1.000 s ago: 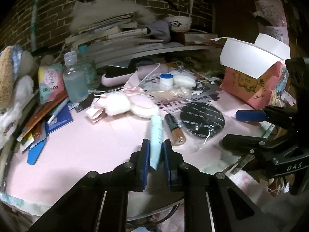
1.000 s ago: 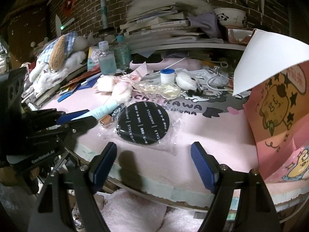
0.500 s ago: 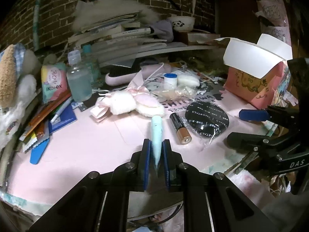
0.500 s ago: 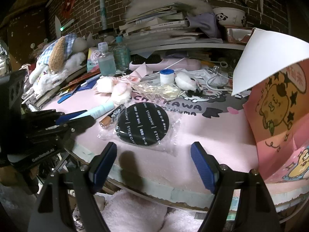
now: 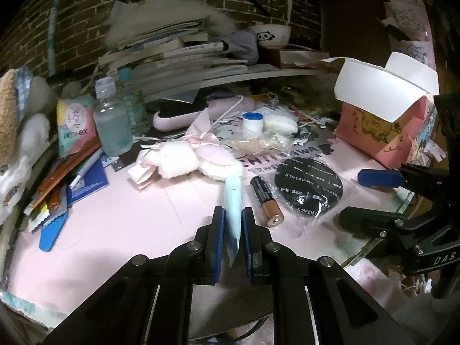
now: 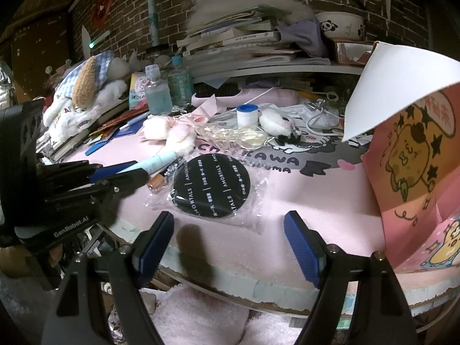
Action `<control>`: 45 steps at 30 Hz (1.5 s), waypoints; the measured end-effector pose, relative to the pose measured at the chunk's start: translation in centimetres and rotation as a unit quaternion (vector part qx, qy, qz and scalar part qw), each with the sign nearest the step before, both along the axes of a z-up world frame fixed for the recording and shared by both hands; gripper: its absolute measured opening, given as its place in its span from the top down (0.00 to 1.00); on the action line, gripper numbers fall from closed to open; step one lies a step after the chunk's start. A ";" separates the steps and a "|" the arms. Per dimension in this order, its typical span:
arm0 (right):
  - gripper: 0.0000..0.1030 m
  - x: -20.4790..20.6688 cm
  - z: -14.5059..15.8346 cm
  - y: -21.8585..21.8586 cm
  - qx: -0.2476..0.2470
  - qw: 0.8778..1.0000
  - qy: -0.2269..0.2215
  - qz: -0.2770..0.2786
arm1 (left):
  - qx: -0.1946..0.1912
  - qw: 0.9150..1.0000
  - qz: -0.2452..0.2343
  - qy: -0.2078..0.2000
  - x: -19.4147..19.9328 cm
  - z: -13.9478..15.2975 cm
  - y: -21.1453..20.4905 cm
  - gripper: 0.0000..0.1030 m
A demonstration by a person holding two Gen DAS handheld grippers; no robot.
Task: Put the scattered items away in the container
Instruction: 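Carry the light blue tube with the left tool to the white box, then lower the blue tube into the box, open the left tool, withdraw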
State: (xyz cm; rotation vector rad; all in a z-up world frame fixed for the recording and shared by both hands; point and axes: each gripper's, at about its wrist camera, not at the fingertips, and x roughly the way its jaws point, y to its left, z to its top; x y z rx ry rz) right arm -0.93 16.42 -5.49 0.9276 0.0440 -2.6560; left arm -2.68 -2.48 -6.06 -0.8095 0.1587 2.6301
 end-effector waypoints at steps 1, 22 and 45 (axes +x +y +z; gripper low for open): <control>0.26 0.0 0.0 0.1 -0.001 1.000 0.000 -0.001 | 0.001 1.000 0.001 0.000 0.0 0.2 -0.1 0.93; 0.26 0.2 0.8 1.8 -0.030 0.999 0.020 -0.026 | 0.039 0.992 -0.081 0.085 -1.5 10.7 5.2 0.93; 0.26 0.8 0.1 4.2 -0.080 0.996 0.013 -0.028 | -0.055 0.939 -0.337 -0.045 -5.6 15.7 23.7 0.93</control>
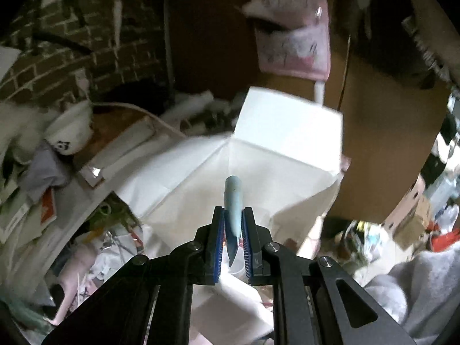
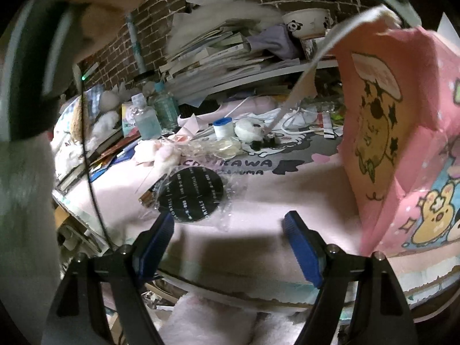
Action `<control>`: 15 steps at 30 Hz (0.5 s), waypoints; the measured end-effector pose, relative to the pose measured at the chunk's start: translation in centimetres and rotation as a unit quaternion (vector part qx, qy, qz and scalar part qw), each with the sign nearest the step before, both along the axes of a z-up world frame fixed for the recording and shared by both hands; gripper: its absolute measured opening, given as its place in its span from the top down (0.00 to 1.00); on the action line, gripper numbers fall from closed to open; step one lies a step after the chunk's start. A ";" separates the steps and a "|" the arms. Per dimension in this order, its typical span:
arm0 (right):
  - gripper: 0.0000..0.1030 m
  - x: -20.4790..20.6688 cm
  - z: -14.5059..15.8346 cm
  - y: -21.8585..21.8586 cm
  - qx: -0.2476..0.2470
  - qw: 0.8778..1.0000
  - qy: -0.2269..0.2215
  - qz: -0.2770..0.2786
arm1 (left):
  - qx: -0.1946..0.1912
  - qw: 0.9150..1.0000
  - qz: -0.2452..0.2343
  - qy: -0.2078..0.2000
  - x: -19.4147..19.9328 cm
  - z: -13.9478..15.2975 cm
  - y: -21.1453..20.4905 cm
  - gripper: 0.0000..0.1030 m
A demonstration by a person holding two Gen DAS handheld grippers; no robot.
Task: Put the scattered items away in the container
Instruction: 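Lower the blue tube into the box, open the left tool, withdraw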
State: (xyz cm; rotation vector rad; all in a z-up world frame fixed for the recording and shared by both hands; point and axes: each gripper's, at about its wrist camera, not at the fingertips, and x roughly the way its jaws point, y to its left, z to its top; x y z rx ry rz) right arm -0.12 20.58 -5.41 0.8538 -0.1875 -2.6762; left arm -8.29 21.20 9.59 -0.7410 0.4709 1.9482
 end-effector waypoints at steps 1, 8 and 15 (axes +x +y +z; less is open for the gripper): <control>0.26 0.0 0.0 0.1 -0.002 1.000 0.000 0.000 | -0.014 1.000 -0.002 -0.003 -0.2 -0.2 0.6 0.93; 0.26 0.0 -0.2 0.8 -0.016 1.000 -0.002 -0.001 | -0.094 0.995 -0.005 -0.014 -1.1 -2.1 3.4 0.93; 0.26 0.1 -0.1 1.0 -0.022 1.000 -0.001 -0.002 | -0.128 0.991 0.003 -0.023 -1.7 -3.6 4.3 0.93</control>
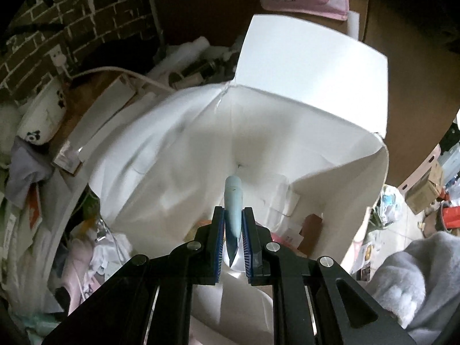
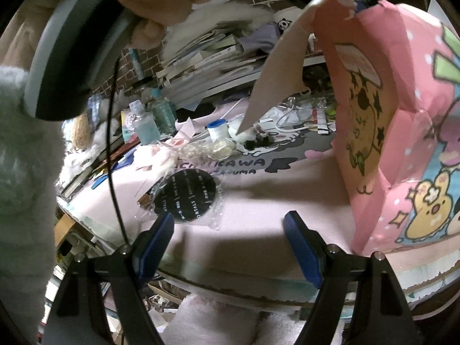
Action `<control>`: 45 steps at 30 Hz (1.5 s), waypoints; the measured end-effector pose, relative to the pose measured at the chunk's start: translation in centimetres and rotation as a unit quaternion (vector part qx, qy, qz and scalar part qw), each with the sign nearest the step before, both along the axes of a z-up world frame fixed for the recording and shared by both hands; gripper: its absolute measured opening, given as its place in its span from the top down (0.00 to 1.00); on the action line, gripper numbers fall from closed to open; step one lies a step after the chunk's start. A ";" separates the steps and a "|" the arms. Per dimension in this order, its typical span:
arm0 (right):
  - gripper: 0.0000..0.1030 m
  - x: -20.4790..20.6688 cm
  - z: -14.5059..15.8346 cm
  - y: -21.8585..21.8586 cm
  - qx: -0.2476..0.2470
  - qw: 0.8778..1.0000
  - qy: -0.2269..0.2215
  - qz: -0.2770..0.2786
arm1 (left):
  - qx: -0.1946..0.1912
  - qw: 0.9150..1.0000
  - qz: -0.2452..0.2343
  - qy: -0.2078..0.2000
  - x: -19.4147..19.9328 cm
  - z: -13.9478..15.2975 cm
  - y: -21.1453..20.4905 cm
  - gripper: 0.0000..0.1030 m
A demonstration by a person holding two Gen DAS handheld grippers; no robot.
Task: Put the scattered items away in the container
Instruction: 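Lower the blue tube into the box, open the left tool, withdraw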
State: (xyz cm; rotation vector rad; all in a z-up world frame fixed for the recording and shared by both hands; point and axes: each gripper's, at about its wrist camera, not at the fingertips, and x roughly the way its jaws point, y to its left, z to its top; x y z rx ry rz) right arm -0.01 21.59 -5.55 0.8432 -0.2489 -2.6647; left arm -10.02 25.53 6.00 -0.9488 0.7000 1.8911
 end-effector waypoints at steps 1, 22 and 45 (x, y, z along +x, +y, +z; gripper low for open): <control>0.26 0.0 0.0 0.0 0.001 1.000 0.000 -0.001 | -0.004 1.000 0.000 0.000 -0.1 -0.2 0.1 0.93; 0.26 0.2 0.1 0.2 0.000 1.000 0.002 -0.007 | 0.028 0.999 0.013 0.029 -0.5 1.4 -1.9 0.29; 0.26 -0.3 -0.1 -2.9 0.040 0.999 0.010 0.005 | 0.247 0.844 0.394 0.265 5.9 4.4 -21.9 0.09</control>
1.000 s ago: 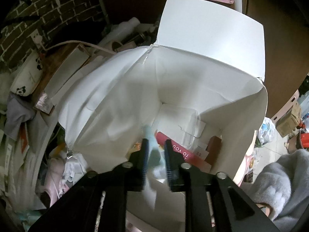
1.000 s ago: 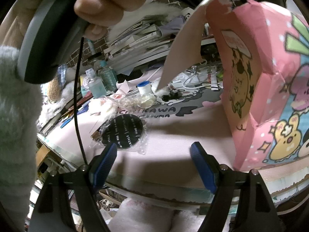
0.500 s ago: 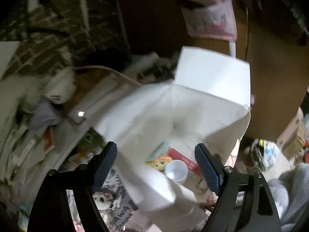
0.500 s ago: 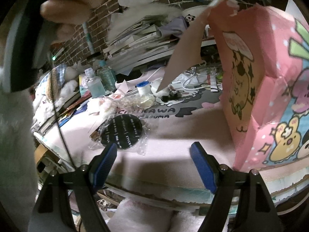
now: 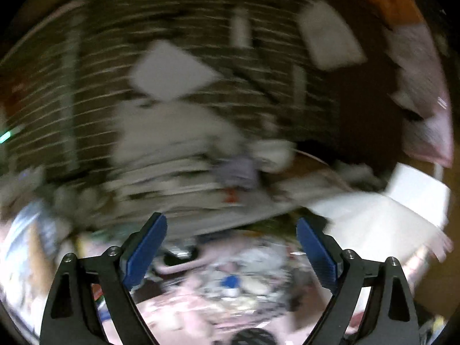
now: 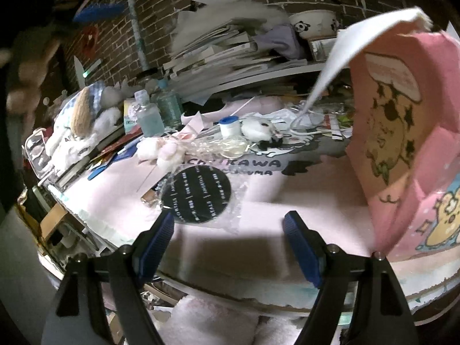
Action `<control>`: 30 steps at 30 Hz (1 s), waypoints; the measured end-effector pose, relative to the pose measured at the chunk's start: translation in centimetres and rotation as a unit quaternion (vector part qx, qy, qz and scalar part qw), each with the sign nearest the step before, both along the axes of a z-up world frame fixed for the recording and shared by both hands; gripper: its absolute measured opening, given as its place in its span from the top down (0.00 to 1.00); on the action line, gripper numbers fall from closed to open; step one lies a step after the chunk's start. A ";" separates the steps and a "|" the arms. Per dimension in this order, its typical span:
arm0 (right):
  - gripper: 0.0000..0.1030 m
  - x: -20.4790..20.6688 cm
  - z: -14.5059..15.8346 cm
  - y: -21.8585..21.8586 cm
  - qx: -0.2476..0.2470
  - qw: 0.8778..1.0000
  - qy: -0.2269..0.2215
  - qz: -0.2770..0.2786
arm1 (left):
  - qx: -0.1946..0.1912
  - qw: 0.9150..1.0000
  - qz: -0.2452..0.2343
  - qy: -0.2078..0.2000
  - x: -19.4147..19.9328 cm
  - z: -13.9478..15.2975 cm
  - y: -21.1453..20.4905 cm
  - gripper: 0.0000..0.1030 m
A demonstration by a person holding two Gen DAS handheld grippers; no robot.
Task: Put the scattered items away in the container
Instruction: 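Lower the blue tube into the box, open the left tool, withdraw, then grasp the bagged black round compact with the right tool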
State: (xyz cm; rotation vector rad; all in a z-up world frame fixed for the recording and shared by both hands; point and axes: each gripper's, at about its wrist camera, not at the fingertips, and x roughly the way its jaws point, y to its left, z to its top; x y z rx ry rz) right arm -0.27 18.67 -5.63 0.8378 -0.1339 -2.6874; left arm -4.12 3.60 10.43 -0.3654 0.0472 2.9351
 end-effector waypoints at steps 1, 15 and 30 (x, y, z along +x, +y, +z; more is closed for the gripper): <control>0.25 0.0 0.0 -0.2 0.003 1.000 0.001 0.000 | 0.009 1.000 0.024 0.006 0.3 -0.4 -1.1 0.09; 0.19 -1.0 -0.2 -3.2 0.032 0.999 0.009 -0.002 | 0.015 0.988 0.119 -0.095 -0.3 -8.6 -8.6 0.08; 0.19 -2.5 -0.1 -5.7 0.066 0.997 0.030 -0.027 | 0.005 0.983 0.051 -0.176 -1.2 -12.7 -9.2 0.07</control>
